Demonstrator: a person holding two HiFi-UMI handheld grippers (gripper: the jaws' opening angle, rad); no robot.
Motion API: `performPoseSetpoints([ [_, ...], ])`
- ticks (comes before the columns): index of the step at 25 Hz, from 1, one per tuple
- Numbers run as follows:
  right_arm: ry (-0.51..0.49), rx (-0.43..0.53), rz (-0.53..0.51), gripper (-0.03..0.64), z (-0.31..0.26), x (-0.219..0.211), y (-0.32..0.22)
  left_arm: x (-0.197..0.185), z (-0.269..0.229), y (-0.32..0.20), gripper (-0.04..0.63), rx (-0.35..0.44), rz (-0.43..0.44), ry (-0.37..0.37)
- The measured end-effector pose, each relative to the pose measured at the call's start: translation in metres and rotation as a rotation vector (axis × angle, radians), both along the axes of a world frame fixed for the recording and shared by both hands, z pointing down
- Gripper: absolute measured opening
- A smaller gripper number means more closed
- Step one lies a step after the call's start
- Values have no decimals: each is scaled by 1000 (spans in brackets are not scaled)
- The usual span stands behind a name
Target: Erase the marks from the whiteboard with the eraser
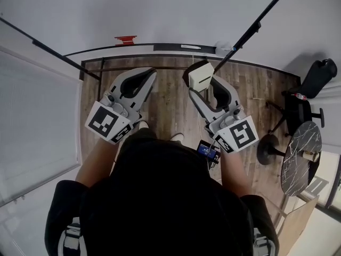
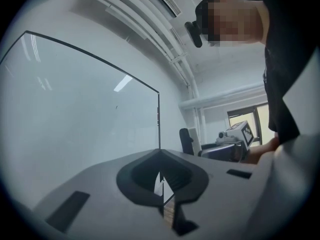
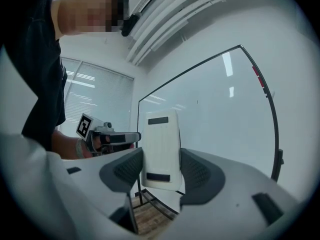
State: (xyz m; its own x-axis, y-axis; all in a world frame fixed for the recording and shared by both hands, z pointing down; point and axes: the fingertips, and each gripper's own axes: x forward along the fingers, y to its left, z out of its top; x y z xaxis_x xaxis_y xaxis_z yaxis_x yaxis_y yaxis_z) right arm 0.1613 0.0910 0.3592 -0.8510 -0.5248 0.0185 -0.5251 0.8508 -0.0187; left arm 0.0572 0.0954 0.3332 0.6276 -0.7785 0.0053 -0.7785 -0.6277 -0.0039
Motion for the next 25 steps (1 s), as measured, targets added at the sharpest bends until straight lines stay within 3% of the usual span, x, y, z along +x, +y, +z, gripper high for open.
performPoseSetpoints([
  [5, 0, -7, 1, 235, 3, -14, -22, -18, -1, -30, 6, 10, -17, -3],
  [11, 20, -23, 32, 235, 10, -63, -71, -67, 1, -85, 6, 9, 17, 27],
  [17, 23, -23, 160, 235, -4, -116, -144, -117, -20, -156, 6, 13, 125, 37],
  [25, 33, 50, 363, 234, -57, -159, -229, -141, -72, -230, 6, 93, 276, 34],
])
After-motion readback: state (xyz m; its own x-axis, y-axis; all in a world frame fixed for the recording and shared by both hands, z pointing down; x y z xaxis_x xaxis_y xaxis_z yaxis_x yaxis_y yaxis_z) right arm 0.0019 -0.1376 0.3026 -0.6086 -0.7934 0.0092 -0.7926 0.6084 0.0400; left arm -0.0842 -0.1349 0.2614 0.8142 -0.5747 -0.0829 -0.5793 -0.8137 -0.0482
